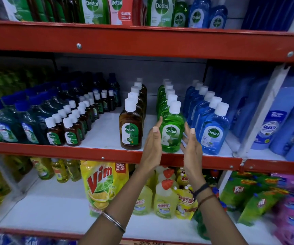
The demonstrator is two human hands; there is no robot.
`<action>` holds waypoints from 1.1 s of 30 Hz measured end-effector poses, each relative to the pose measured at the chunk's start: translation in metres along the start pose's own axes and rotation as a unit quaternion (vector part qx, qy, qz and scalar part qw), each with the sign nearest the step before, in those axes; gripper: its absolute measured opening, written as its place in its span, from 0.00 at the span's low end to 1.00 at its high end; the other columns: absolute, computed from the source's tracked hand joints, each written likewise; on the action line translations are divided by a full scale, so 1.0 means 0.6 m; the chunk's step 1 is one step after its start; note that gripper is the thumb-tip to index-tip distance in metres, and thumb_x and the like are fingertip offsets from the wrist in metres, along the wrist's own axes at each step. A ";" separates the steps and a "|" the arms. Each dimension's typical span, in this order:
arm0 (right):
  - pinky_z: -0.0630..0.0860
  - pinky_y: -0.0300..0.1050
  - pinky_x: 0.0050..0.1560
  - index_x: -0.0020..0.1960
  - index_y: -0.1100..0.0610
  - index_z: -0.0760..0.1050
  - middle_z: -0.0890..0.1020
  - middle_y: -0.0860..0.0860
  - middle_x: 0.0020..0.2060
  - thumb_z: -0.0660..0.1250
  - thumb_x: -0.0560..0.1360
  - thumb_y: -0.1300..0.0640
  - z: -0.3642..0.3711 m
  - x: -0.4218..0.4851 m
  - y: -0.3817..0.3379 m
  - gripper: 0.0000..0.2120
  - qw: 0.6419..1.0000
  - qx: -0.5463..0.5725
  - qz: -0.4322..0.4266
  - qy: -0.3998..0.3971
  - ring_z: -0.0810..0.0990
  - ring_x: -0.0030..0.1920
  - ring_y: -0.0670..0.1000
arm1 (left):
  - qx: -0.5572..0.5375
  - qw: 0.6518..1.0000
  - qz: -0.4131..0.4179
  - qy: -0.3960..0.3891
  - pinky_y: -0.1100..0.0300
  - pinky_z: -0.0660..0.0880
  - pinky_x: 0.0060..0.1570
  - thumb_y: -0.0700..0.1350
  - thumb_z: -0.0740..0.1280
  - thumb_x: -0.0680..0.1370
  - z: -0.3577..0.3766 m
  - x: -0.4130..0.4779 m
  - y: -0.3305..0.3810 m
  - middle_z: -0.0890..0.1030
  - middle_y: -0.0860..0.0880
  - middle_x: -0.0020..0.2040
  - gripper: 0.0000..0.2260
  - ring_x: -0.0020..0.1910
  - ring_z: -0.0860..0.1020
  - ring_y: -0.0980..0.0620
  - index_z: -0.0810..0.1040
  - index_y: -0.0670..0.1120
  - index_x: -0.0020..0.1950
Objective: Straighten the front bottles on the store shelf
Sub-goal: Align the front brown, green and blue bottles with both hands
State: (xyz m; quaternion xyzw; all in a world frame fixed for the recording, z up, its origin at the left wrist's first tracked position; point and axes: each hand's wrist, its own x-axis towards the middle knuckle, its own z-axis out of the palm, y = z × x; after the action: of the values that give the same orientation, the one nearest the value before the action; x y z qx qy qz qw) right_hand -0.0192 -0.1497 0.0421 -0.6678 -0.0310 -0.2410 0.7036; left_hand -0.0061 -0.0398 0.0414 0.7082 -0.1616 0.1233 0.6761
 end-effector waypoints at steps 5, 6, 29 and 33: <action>0.71 0.49 0.67 0.58 0.31 0.70 0.76 0.44 0.63 0.52 0.74 0.32 -0.010 0.009 -0.006 0.16 1.000 0.017 0.008 -0.020 0.74 0.65 0.46 | -0.005 1.000 0.006 0.026 0.44 0.63 0.74 0.82 0.43 0.67 0.007 0.002 -0.009 0.65 0.55 0.77 0.31 0.74 0.65 0.55 0.61 0.76 0.67; 0.71 0.49 0.67 0.58 0.31 0.71 0.76 0.45 0.63 0.52 0.74 0.32 -0.011 0.010 -0.007 0.16 0.999 0.021 0.010 -0.022 0.74 0.65 0.46 | -0.004 0.999 0.006 0.031 0.44 0.63 0.74 0.82 0.43 0.68 0.008 0.003 -0.010 0.65 0.55 0.77 0.30 0.74 0.65 0.55 0.61 0.77 0.67; 0.72 0.34 0.62 0.71 0.47 0.66 0.72 0.46 0.70 0.49 0.77 0.38 -0.170 0.037 0.009 0.26 0.995 0.021 -0.037 0.090 0.71 0.67 0.40 | -0.019 0.999 -0.020 -0.024 0.43 0.64 0.74 0.82 0.47 0.68 0.214 0.047 -0.009 0.67 0.51 0.76 0.42 0.74 0.66 0.53 0.64 0.62 0.75; 0.72 0.40 0.63 0.71 0.47 0.67 0.72 0.45 0.69 0.50 0.76 0.37 -0.189 0.052 0.002 0.28 0.997 0.051 0.000 0.056 0.72 0.66 0.41 | -0.001 1.000 -0.012 -0.002 0.40 0.64 0.72 0.81 0.45 0.70 0.210 0.054 -0.026 0.70 0.52 0.73 0.29 0.73 0.68 0.50 0.65 0.76 0.67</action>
State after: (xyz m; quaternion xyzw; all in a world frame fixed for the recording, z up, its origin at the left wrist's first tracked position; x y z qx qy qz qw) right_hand -0.0228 -0.2674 0.0402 -0.6166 -0.0034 -0.2759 0.7374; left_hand 0.0239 -0.1669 0.0330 0.7098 -0.1545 0.1131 0.6779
